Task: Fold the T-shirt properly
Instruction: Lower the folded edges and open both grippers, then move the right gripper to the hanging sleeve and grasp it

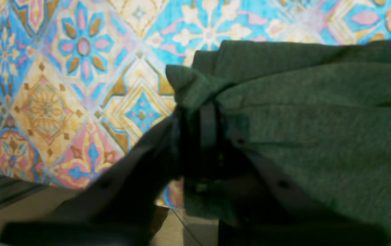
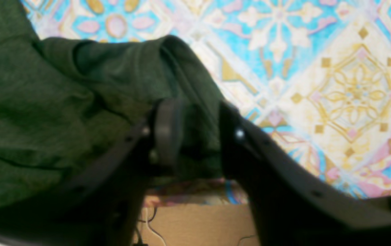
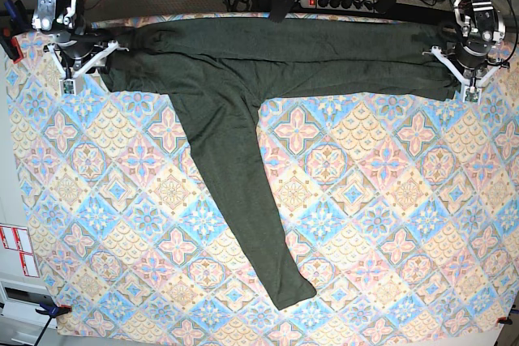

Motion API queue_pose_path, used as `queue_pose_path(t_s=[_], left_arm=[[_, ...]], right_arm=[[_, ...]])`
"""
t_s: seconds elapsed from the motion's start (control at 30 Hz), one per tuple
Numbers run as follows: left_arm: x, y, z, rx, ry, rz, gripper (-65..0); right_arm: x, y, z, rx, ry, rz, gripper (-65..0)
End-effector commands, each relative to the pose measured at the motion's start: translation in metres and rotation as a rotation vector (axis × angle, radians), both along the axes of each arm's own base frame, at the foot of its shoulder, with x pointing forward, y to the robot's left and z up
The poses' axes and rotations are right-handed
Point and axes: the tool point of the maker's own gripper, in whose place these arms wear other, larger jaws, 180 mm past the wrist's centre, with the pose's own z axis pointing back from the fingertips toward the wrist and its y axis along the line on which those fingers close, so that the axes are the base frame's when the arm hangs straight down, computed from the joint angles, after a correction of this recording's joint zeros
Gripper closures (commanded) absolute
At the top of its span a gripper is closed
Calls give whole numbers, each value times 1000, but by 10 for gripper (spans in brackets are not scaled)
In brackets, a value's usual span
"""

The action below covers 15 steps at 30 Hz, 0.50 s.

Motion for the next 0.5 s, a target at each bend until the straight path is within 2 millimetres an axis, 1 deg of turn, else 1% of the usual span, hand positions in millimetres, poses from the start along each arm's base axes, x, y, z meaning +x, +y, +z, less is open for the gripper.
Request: queue_pose_path(t_s=[0.0, 0.1, 0.17, 0.2, 0.23, 0.3, 0.37, 0.43, 0.47], left_arm=[[6, 2, 8, 10, -32, -2, -180], [5, 1, 8, 9, -32, -2, -267], [6, 0, 8, 6, -35, -1, -303], [6, 0, 8, 6, -37, -2, -321], [6, 0, 8, 6, -37, -2, -334], [8, 0, 9, 4, -42, -2, -360], [9, -2, 9, -14, -53, 5, -371], [16, -8, 17, -54, -96, 12, -373], [21, -12, 23, -77, -123, 11, -373]], right_arm=[[13, -5, 14, -21, -57, 10, -212], [19, -1, 21, -22, -81, 22, -212], [23, 4, 25, -18, -95, 34, -212], [34, 10, 31, -10, -124, 48, -213], [47, 22, 36, 7, -154, 67, -214], [66, 47, 39, 47, -186, 111, -214], [85, 71, 46, 78, -224, 166, -215], [112, 101, 59, 109, -280, 240, -216], [123, 113, 63, 118, -297, 273, -216]])
